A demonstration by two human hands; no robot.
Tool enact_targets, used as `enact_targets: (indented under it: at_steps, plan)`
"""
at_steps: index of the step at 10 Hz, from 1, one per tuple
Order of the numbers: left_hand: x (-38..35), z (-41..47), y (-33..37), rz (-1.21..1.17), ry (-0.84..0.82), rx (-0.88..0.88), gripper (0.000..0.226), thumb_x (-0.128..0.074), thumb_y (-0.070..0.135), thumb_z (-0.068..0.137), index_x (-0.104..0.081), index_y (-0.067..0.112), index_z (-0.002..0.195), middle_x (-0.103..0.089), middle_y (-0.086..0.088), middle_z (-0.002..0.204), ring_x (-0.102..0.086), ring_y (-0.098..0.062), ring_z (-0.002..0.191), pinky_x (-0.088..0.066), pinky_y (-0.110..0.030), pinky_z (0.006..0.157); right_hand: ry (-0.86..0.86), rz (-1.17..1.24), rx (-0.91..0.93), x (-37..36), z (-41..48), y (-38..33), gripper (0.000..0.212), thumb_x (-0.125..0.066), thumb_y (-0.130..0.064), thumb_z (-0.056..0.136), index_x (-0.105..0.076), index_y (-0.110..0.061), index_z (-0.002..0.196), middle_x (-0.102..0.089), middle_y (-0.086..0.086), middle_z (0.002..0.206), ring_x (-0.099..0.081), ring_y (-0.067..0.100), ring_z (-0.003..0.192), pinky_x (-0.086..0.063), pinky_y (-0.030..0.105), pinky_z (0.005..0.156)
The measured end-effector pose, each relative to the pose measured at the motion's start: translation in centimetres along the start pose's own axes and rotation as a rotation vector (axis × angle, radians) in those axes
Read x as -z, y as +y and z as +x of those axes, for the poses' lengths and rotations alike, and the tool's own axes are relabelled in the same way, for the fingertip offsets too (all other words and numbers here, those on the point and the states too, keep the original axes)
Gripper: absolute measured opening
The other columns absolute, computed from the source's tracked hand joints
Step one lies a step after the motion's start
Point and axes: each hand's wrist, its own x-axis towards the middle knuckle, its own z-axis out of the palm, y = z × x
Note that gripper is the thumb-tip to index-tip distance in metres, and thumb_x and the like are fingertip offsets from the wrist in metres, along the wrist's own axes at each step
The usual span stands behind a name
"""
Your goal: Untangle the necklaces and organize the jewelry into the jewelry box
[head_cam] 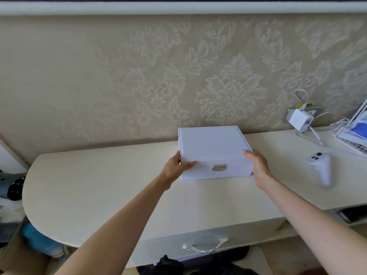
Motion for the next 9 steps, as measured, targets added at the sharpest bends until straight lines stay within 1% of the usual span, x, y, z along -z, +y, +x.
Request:
enact_targets:
  at_steps: [1,2,3,4,5,6,7,8,9]
  plan:
    - [-1.6,2.0,0.2,0.017,-0.010,-0.023,0.055,-0.067,0.039,0.070,-0.051,0.033,0.122,-0.061,0.005,0.120,-0.056,-0.014,0.113,-0.044,-0.034,0.101,-0.009,0.021,-0.014,1.5,1.6,-0.6,0.050,-0.062,-0.037,0.060,-0.061,-0.018,0.106,-0.064,0.003,0.094,-0.061,0.019,0.077,-0.041,0.026,0.055]
    - [-3.0,3.7,0.1,0.046,-0.003,-0.030,0.058,-0.066,0.039,0.070,-0.051,0.031,0.126,-0.062,0.004,0.119,-0.056,-0.016,0.112,-0.045,-0.037,0.101,-0.045,-0.007,-0.012,2.7,3.3,-1.1,0.059,-0.062,-0.035,0.055,-0.058,-0.015,0.110,-0.063,0.005,0.095,-0.059,0.018,0.073,-0.038,0.024,0.052]
    - [-3.8,5.3,0.1,0.059,0.016,-0.038,0.057,-0.066,0.040,0.071,-0.051,0.028,0.125,-0.062,0.002,0.118,-0.056,-0.018,0.112,-0.046,-0.035,0.098,-0.084,0.002,0.012,3.6,5.0,-1.4,0.044,-0.066,-0.028,0.070,-0.057,-0.014,0.111,-0.064,0.005,0.093,-0.060,0.017,0.074,-0.040,0.025,0.055]
    - [-4.4,6.2,0.1,0.087,0.023,-0.037,0.052,-0.066,0.040,0.074,-0.053,0.024,0.122,-0.062,0.000,0.117,-0.056,-0.019,0.111,-0.046,-0.032,0.093,-0.076,-0.033,0.041,4.3,6.5,-1.7,0.025,-0.057,-0.015,0.091,-0.056,-0.012,0.116,-0.063,0.005,0.096,-0.059,0.015,0.075,-0.042,0.027,0.059]
    - [-4.7,6.4,-0.3,0.099,0.047,-0.043,0.040,-0.066,0.031,0.084,-0.052,0.022,0.121,-0.061,-0.003,0.117,-0.055,-0.020,0.111,-0.045,-0.033,0.093,-0.095,-0.041,0.051,4.9,7.6,-1.5,0.027,-0.058,-0.013,0.091,-0.057,-0.011,0.118,-0.062,0.006,0.101,-0.060,0.017,0.081,-0.045,0.027,0.067]
    - [-4.8,6.2,-0.1,0.113,0.066,-0.028,0.034,-0.063,0.024,0.088,-0.052,0.020,0.119,-0.060,-0.005,0.117,-0.055,-0.022,0.111,-0.045,-0.033,0.092,-0.071,-0.079,0.045,4.9,7.6,-1.4,0.027,-0.062,-0.015,0.089,-0.060,-0.013,0.116,-0.064,0.006,0.104,-0.060,0.020,0.090,-0.046,0.030,0.077]
    - [-4.7,6.4,0.3,0.144,0.067,-0.010,0.037,-0.065,0.026,0.087,-0.052,0.017,0.120,-0.061,-0.003,0.119,-0.055,-0.022,0.112,-0.045,-0.035,0.094,0.005,-0.174,0.050,4.4,7.8,-1.7,0.033,-0.064,-0.015,0.086,-0.061,-0.011,0.119,-0.064,0.005,0.104,-0.059,0.020,0.090,-0.045,0.028,0.073]
    - [-4.1,5.7,1.7,0.185,0.073,0.022,0.043,-0.066,0.029,0.084,-0.053,0.015,0.123,-0.061,0.000,0.121,-0.055,-0.019,0.115,-0.045,-0.037,0.099,0.122,-0.375,0.081,3.7,6.5,-2.7,0.042,-0.064,-0.019,0.086,-0.056,-0.008,0.126,-0.061,0.010,0.118,-0.058,0.025,0.101,-0.043,0.028,0.079]
    - [-3.7,4.1,3.7,0.178,0.149,-0.074,0.042,-0.066,0.027,0.085,-0.055,0.012,0.122,-0.059,0.005,0.122,-0.056,-0.014,0.114,-0.046,-0.029,0.094,0.261,-0.321,0.241,2.2,4.0,-5.0,0.046,-0.059,-0.015,0.088,-0.049,-0.011,0.133,-0.053,0.007,0.133,-0.049,0.026,0.124,-0.040,0.032,0.099]
